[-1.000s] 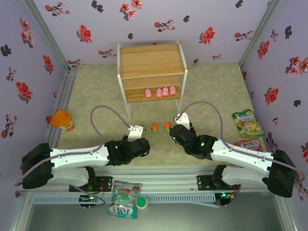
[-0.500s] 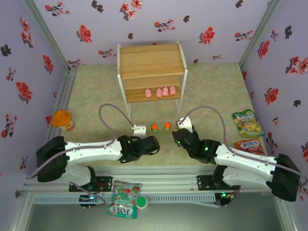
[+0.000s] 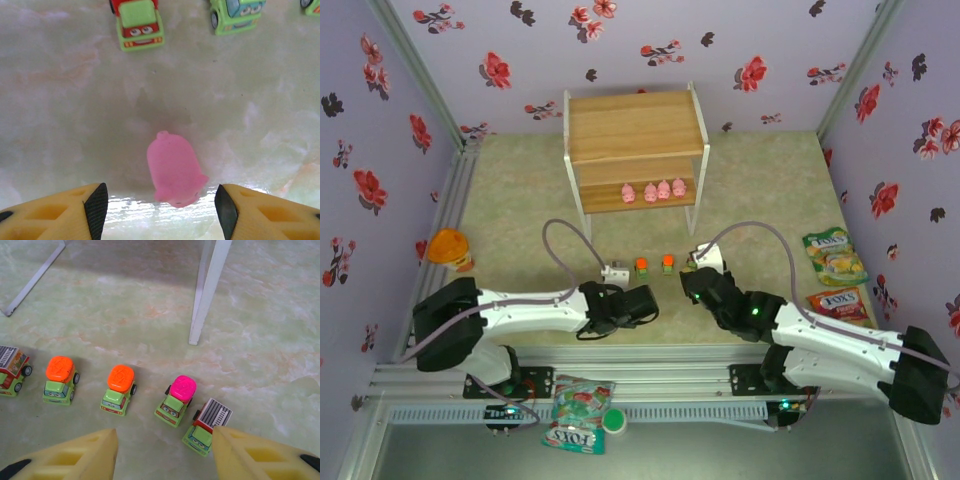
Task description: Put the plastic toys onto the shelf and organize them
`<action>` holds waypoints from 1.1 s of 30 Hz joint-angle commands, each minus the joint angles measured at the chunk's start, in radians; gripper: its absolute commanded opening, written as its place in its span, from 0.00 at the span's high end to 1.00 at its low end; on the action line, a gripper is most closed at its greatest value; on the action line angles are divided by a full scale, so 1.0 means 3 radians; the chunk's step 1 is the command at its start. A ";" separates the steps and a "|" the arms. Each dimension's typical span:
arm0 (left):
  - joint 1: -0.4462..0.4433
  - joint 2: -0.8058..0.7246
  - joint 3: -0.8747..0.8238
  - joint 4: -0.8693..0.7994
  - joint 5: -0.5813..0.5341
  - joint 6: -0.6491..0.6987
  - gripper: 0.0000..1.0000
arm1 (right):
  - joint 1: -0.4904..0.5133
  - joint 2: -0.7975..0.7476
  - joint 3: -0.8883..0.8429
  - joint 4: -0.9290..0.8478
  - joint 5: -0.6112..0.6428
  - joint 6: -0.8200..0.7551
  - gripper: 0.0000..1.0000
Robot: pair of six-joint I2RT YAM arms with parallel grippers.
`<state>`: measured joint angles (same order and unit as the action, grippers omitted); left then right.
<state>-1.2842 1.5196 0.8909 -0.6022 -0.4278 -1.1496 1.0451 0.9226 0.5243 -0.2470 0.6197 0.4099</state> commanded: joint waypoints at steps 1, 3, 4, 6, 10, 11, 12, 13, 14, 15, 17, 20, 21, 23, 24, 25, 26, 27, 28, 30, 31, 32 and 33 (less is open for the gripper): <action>-0.0020 0.0125 0.0128 0.0025 0.0170 0.0047 0.36 | -0.0012 -0.0103 -0.0024 0.0026 -0.0033 -0.0052 0.46; -0.0023 0.0182 0.0154 0.0039 0.0218 0.0069 0.35 | -0.0012 -0.0137 -0.0034 0.0018 -0.0034 -0.0048 0.46; -0.0017 0.0204 0.0163 0.0034 0.0239 0.0067 0.35 | -0.0012 -0.0145 -0.0032 0.0016 -0.0029 -0.0042 0.46; -0.0009 0.0242 0.0175 0.0016 0.0268 0.0056 0.35 | -0.0012 -0.0158 -0.0040 0.0008 -0.0030 -0.0043 0.47; 0.0052 0.0300 0.0145 0.0042 0.0380 0.0028 0.35 | -0.0012 -0.0163 -0.0040 0.0004 -0.0030 -0.0037 0.46; 0.0069 0.0318 0.0144 0.0044 0.0413 0.0028 0.35 | -0.0010 -0.0166 -0.0037 0.0004 -0.0028 -0.0038 0.46; 0.0082 0.0343 0.0144 0.0053 0.0439 0.0028 0.36 | -0.0009 -0.0164 -0.0040 0.0005 -0.0026 -0.0037 0.46; 0.0093 0.0357 0.0140 0.0051 0.0458 0.0025 0.36 | -0.0012 -0.0160 -0.0045 0.0005 -0.0025 -0.0038 0.47; 0.0099 0.0365 0.0139 0.0058 0.0467 0.0027 0.37 | -0.0009 -0.0159 -0.0045 0.0006 -0.0025 -0.0038 0.46; 0.0106 0.0370 0.0137 0.0062 0.0473 0.0024 0.37 | -0.0012 -0.0161 -0.0045 0.0009 -0.0024 -0.0041 0.46; 0.0116 0.0375 0.0126 0.0065 0.0475 0.0021 0.38 | -0.0012 -0.0148 -0.0045 0.0019 -0.0025 -0.0039 0.46; 0.0142 0.0380 0.0090 0.0082 0.0479 0.0007 0.41 | -0.0012 -0.0130 -0.0041 0.0026 -0.0028 -0.0041 0.46; 0.0157 0.0383 0.0074 0.0099 0.0471 0.0007 0.42 | -0.0009 -0.0120 -0.0041 0.0031 -0.0031 -0.0042 0.46; 0.0161 0.0381 0.0067 0.0115 0.0443 0.0025 0.44 | -0.0010 -0.0105 -0.0044 0.0036 -0.0040 -0.0037 0.46; 0.0161 0.0380 0.0068 0.0108 0.0422 0.0027 0.45 | -0.0012 -0.0100 -0.0040 0.0042 -0.0040 -0.0037 0.46; 0.0163 0.0385 0.0068 0.0097 0.0396 0.0028 0.46 | -0.0012 -0.0091 -0.0040 0.0042 -0.0039 -0.0038 0.46; 0.0165 0.0391 0.0063 0.0099 0.0379 0.0028 0.47 | -0.0012 -0.0084 -0.0040 0.0042 -0.0038 -0.0037 0.46; 0.0172 0.0395 0.0057 0.0097 0.0373 0.0025 0.47 | -0.0012 -0.0075 -0.0037 0.0041 -0.0034 -0.0037 0.46; 0.0177 0.0401 0.0048 0.0100 0.0359 0.0023 0.48 | -0.0012 -0.0074 -0.0040 0.0041 -0.0032 -0.0037 0.46; 0.0180 0.0406 0.0046 0.0090 0.0322 0.0023 0.48 | -0.0012 -0.0066 -0.0040 0.0041 -0.0028 -0.0033 0.46; 0.0184 0.0408 0.0040 0.0082 0.0314 0.0022 0.49 | -0.0012 -0.0069 -0.0040 0.0041 -0.0026 -0.0036 0.46; 0.0180 0.0412 0.0037 0.0081 0.0311 0.0023 0.49 | -0.0011 -0.0068 -0.0042 0.0041 -0.0030 -0.0033 0.46; 0.0188 0.0421 0.0037 0.0080 0.0307 0.0022 0.50 | -0.0012 -0.0064 -0.0045 0.0041 -0.0026 -0.0032 0.46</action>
<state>-1.2366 1.6257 0.9134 -0.5617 -0.3031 -1.1458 1.0451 0.8986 0.5220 -0.2466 0.6128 0.4103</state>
